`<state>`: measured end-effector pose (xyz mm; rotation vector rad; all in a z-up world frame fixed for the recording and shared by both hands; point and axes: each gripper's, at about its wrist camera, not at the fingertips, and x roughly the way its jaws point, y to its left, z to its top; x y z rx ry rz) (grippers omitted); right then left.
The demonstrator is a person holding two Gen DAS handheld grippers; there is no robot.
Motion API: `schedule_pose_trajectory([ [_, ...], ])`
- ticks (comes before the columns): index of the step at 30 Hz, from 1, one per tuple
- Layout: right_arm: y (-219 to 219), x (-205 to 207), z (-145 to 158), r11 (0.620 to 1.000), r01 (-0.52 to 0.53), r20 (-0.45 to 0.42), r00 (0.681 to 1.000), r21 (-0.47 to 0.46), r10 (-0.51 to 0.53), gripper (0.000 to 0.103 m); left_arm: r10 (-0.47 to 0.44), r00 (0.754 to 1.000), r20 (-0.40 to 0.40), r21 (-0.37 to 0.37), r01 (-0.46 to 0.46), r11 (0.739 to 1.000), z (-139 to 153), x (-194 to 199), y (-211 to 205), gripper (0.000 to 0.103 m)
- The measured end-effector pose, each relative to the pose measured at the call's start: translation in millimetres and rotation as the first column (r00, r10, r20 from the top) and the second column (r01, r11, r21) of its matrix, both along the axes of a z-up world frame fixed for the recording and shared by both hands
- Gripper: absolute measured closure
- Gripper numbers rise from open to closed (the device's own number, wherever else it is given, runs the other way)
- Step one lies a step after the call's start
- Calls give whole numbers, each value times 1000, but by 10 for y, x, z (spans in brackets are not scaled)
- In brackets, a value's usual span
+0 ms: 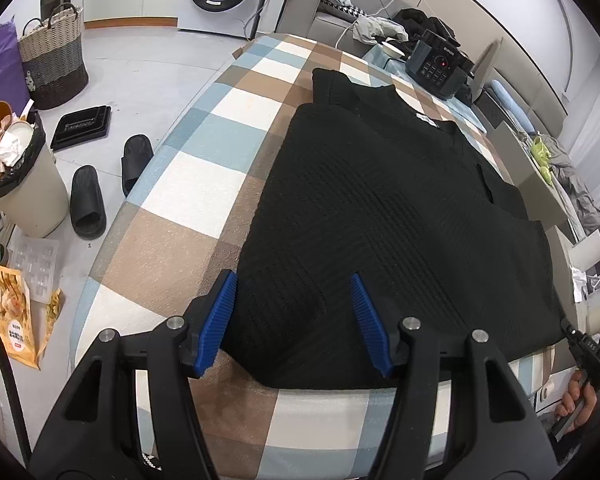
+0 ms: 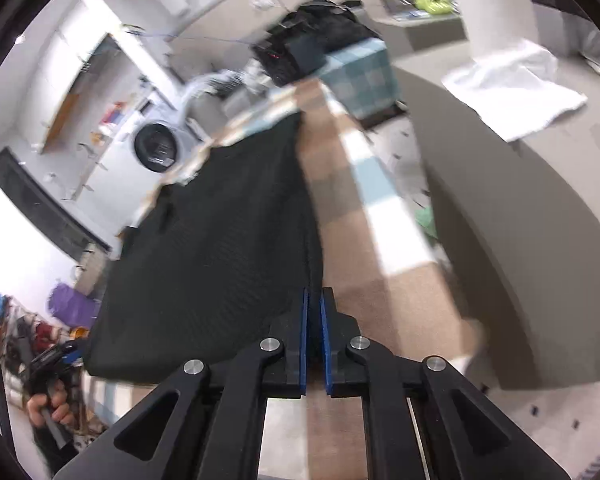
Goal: Fold small clothes
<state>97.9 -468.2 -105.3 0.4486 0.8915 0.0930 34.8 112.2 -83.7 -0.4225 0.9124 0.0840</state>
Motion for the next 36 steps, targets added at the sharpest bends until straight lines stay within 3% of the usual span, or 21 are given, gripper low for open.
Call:
schedule_pose_trajectory([
  [3,14,6,-36,989,68,-74,994,-133,-78,97,-1,1000,7,2,0,1000,10,-21,-12,47],
  [4,6,-13,-8,988,77,-75,993,-135,-87,97,-4,1000,10,12,4,1000,31,-30,-22,47],
  [9,114,-211,317,995,48,12,999,-84,-47,83,-31,999,43,26,30,999,152,-85,-118,47],
  [15,472,-229,182,988,-54,-50,997,144,62,78,-125,988,87,14,124,992,278,-125,-445,47],
  [21,1187,-66,225,977,-210,20,978,40,209,75,-244,968,55,22,243,970,197,-37,-872,47],
  [23,1511,7,218,965,-257,34,965,-48,258,73,-271,961,57,31,269,963,166,1,-1011,47],
  [26,1941,129,136,931,-338,20,939,-139,343,73,-306,951,55,96,300,949,94,55,-1259,46],
  [29,2299,193,-12,888,-400,-5,912,-226,410,72,-350,937,19,97,347,933,-49,104,-1455,46],
  [34,2339,178,-130,847,-427,-18,896,-318,445,69,-369,930,-6,153,365,918,-196,37,-1563,46],
  [36,2155,151,-133,856,-394,-29,912,-334,409,68,-369,930,-5,153,365,918,-208,-32,-1519,46],
])
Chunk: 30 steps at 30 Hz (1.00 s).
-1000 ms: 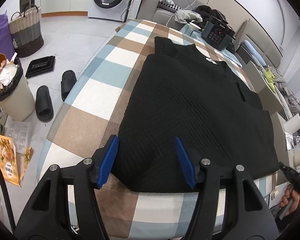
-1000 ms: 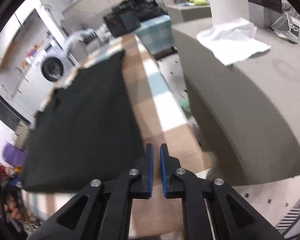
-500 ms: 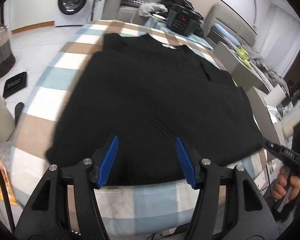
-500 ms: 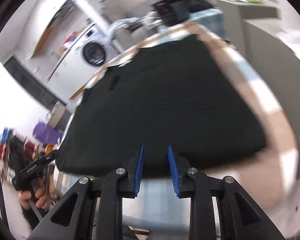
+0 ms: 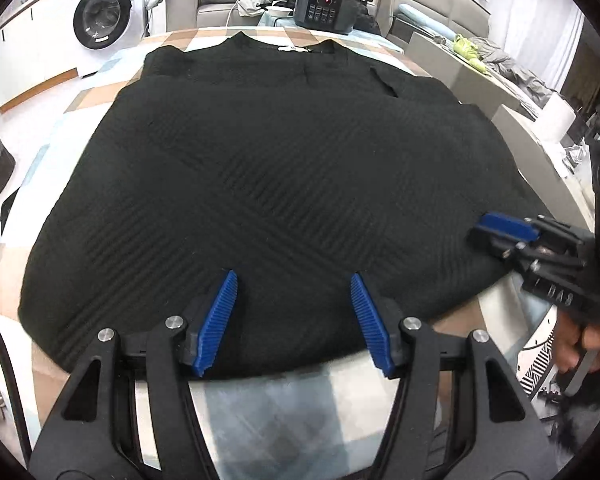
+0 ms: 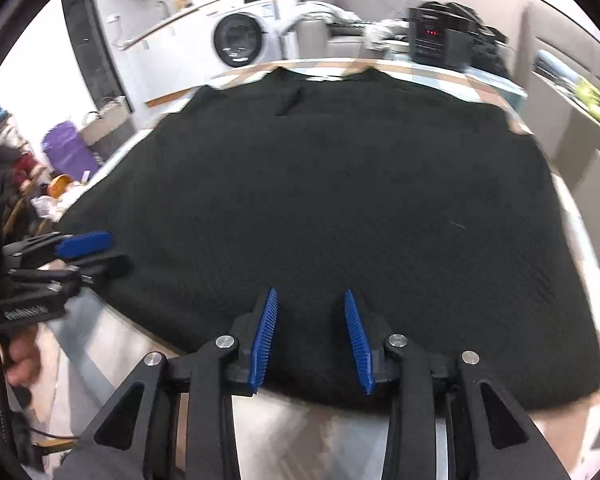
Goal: Fold small clothes
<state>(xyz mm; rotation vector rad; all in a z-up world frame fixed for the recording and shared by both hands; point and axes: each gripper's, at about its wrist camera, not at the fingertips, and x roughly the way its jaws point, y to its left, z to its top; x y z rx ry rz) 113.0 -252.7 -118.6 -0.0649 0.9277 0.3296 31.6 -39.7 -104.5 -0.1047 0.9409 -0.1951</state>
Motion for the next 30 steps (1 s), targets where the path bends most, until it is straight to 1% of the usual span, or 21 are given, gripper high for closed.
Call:
schedule_pose_trajectory([
  [2,-233,-23,3,998,70,-11,997,-2,-70,68,23,1000,-9,1,-23,1000,1,-69,84,46],
  [5,-669,-81,33,976,219,-44,975,11,-218,68,72,997,-31,-18,-72,997,8,-180,296,46],
  [7,-945,-181,55,951,297,-87,953,87,-290,68,128,990,-51,-39,-130,991,35,-271,517,46],
  [8,-1049,-236,66,937,321,-108,945,135,-308,66,158,986,-60,-64,-162,985,52,-331,631,46],
  [10,-1202,-316,63,905,355,-150,933,233,-327,63,208,975,-74,-121,-216,969,74,-417,826,46],
  [11,-1231,-337,52,894,364,-168,929,261,-329,61,237,968,-87,-152,-248,957,75,-463,924,46],
  [13,-1281,-360,-14,863,391,-215,917,319,-336,58,279,954,-105,-185,-295,938,54,-502,1046,46],
  [14,-1338,-360,-33,851,400,-237,912,340,-334,58,302,947,-112,-184,-318,930,35,-508,1096,46],
  [15,-1374,-389,-32,834,415,-239,907,364,-347,56,325,939,-116,-170,-341,924,17,-506,1127,46],
  [17,-1393,-388,-28,820,425,-243,903,384,-354,55,374,920,-120,-150,-389,909,-23,-500,1193,46],
  [19,-1438,-449,-23,810,435,-241,899,393,-365,55,394,912,-115,-165,-408,898,-47,-486,1234,46],
  [20,-1471,-441,-26,798,442,-246,896,409,-370,55,409,906,-109,-169,-422,891,-51,-469,1262,46],
  [22,-1521,-442,-20,783,456,-251,889,423,-382,55,417,903,-101,-169,-429,887,-64,-439,1288,46],
  [25,-1654,-417,1,754,501,-242,865,425,-439,55,431,898,-90,-167,-440,883,-75,-323,1283,46],
  [28,-1757,-326,-13,715,526,-246,850,460,-466,55,437,896,-82,-160,-444,881,-91,-126,1229,46],
  [29,-1772,-291,-13,704,534,-245,844,468,-477,55,440,895,-77,-162,-447,880,-96,-95,1228,47],
  [30,-1785,-265,-8,697,540,-240,839,472,-488,55,442,894,-72,-165,-448,879,-99,-62,1228,51],
])
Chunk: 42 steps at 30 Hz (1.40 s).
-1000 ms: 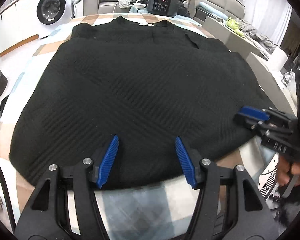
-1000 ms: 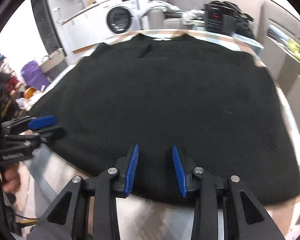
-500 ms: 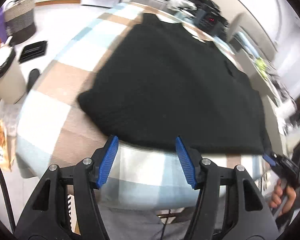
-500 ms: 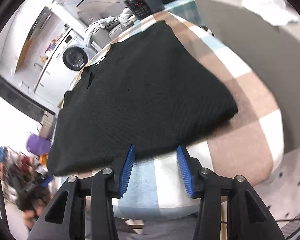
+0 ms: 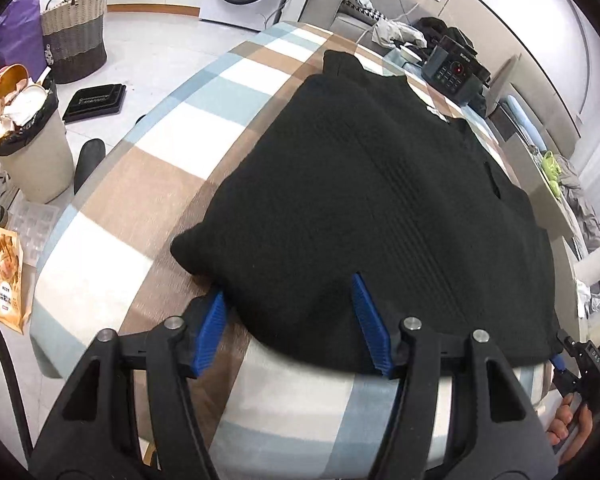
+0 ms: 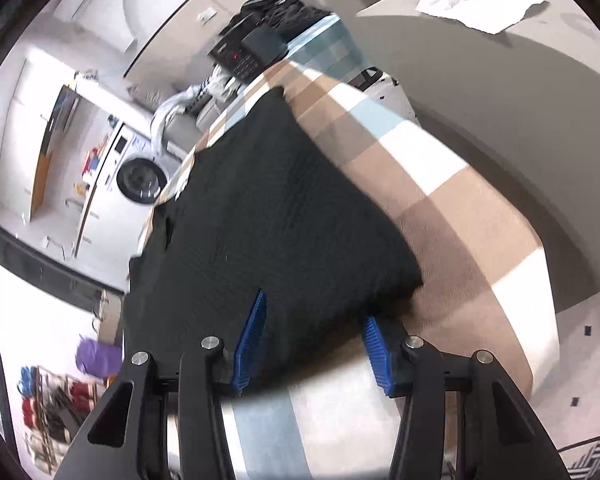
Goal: Fold small clothes
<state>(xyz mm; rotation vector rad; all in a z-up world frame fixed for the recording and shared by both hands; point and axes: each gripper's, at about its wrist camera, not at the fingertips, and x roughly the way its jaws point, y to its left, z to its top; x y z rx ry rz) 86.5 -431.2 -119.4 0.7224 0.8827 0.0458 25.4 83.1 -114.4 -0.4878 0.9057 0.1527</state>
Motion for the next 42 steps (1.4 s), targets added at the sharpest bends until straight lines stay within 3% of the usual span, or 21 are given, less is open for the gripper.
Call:
schedule_pose_trajectory([
  [1,7,25,6,1000,10,4,1000,-6,-9,55,4,1000,8,-4,-4,1000,-7,25,7,56],
  [2,35,68,13,1000,18,10,1000,-23,-18,55,5,1000,8,-9,-5,1000,-17,53,13,72],
  [3,57,85,22,999,19,14,1000,-41,-19,59,4,1000,8,-14,-3,1000,-29,82,19,80],
  [4,84,110,26,998,20,13,1000,-66,-19,65,2,1000,11,-16,-2,1000,-41,103,25,83],
  [5,126,141,21,994,12,2,1000,-109,-12,84,2,1000,12,-18,-2,1000,-48,117,33,90],
  [6,154,163,10,990,6,-8,1000,-138,-7,90,-5,1000,14,-21,5,1000,-51,128,32,92],
  [9,107,133,-33,994,17,-2,1000,-111,-18,97,-13,1000,26,-14,14,1000,-22,104,20,94],
  [15,90,-66,-38,992,-10,-12,1000,-122,9,97,-20,999,39,-4,20,1000,64,-156,39,95],
  [21,38,-372,-2,987,-48,-37,998,-153,43,97,-21,1000,13,-43,21,999,85,-603,23,95],
  [25,-32,-371,51,983,-63,-32,998,-175,58,88,-14,1000,16,-58,14,998,103,-784,32,94],
  [28,-106,-327,138,975,-64,-29,998,-211,59,75,17,1000,-3,-61,-17,998,146,-861,135,78],
  [30,-186,-299,222,957,-30,-10,1000,-290,29,63,71,997,-27,-64,-73,995,172,-918,273,65],
  [32,-280,-275,255,947,-10,-7,1000,-322,8,62,111,994,-11,-49,-111,993,202,-980,409,63],
  [36,-251,-229,210,944,-65,-28,998,-323,59,62,118,993,-12,-46,-118,992,197,-1009,490,62],
  [38,-150,-221,198,920,-94,-26,995,-381,91,62,91,996,-12,-46,-92,995,182,-973,425,62],
  [40,-69,-219,151,872,-120,-69,993,-474,100,62,57,998,-27,2,-57,998,152,-902,317,62],
  [42,-123,-217,122,856,-107,-95,993,-506,67,62,48,998,-50,60,-45,997,112,-868,233,62],
])
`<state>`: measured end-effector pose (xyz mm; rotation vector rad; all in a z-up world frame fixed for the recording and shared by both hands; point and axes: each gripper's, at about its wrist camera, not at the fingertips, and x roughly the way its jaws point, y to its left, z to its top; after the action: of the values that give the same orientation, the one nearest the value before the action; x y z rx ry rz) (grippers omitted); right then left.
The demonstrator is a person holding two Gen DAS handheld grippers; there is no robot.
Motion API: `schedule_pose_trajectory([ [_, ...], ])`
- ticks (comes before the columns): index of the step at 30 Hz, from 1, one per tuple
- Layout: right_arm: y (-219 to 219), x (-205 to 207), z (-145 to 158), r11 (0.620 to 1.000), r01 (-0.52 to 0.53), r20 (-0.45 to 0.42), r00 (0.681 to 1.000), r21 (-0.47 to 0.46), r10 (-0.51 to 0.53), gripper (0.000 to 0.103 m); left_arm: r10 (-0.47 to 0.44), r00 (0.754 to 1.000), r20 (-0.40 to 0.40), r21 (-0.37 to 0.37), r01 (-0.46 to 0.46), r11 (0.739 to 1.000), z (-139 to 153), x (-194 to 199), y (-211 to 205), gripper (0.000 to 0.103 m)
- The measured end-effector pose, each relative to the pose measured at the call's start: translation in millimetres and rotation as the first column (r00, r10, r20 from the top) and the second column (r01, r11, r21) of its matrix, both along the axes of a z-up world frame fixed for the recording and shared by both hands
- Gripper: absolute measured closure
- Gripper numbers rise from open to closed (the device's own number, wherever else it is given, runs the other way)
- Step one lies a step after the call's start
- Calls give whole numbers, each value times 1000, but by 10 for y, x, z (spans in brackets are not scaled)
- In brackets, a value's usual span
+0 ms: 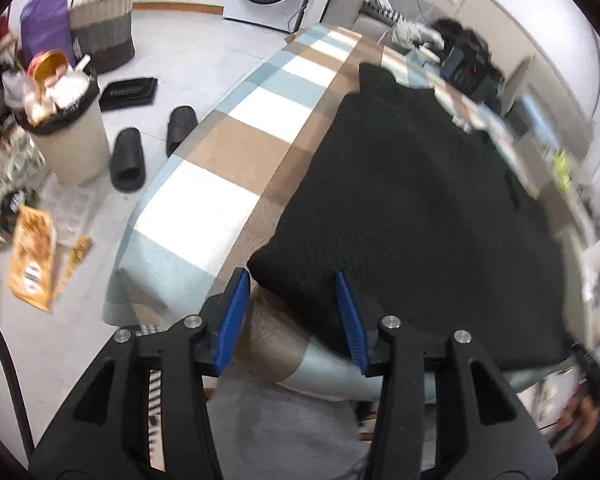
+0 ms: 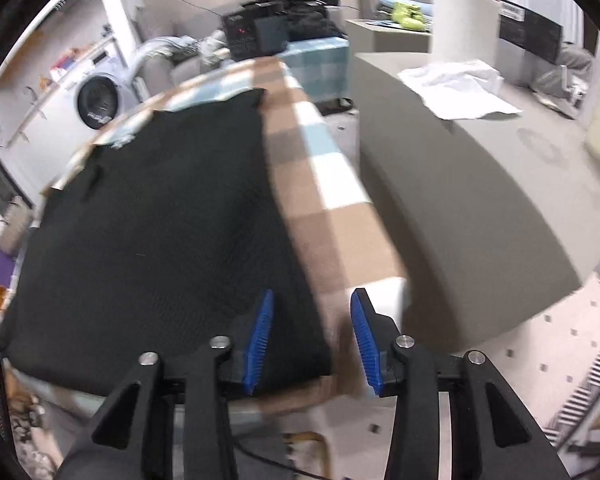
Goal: Fold small clothes
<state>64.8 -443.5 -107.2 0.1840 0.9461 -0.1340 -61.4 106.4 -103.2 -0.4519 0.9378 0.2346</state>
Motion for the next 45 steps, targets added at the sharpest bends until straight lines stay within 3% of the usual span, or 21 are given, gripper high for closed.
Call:
schedule_pose_trajectory([
  [5,-116,82,105,997,-18,41,999,72,15,61,12,1000,8,8,-12,1000,42,28,39,62],
  [9,-110,387,235,980,-103,76,993,170,91,59,-19,999,46,5,19,1000,164,213,94,62],
  [14,-52,1015,256,936,-228,94,973,268,210,52,-130,988,83,-8,131,991,330,811,81,56],
  [17,-17,1329,165,930,-237,58,971,282,230,52,-192,979,76,-15,193,981,322,1244,37,46],
  [22,66,1543,68,925,-247,35,968,288,248,52,-197,980,13,-65,197,978,138,1823,62,46],
  [24,66,1568,64,925,-247,31,968,290,249,52,-171,985,-30,-49,170,984,58,2004,97,46],
  [34,54,1657,80,927,-233,41,972,295,231,52,-144,989,-35,-62,142,988,-47,2367,180,46],
  [35,69,1678,70,928,-232,39,972,291,231,52,-140,990,-32,-61,138,989,-49,2384,185,47],
  [37,80,1680,71,931,-232,42,972,284,229,52,-134,991,8,-69,134,989,-29,2367,189,69],
  [38,91,1687,72,933,-229,48,973,277,225,53,-134,990,32,-70,136,988,-11,2353,184,88],
  [39,100,1690,78,936,-225,56,974,270,217,64,-145,988,52,-63,148,987,15,2336,168,99],
  [42,151,1650,143,944,-243,98,969,223,226,93,-154,983,100,-38,159,987,110,2272,136,101],
  [45,182,1570,232,946,-262,141,961,192,238,97,-150,979,136,-44,157,987,201,2191,146,101],
])
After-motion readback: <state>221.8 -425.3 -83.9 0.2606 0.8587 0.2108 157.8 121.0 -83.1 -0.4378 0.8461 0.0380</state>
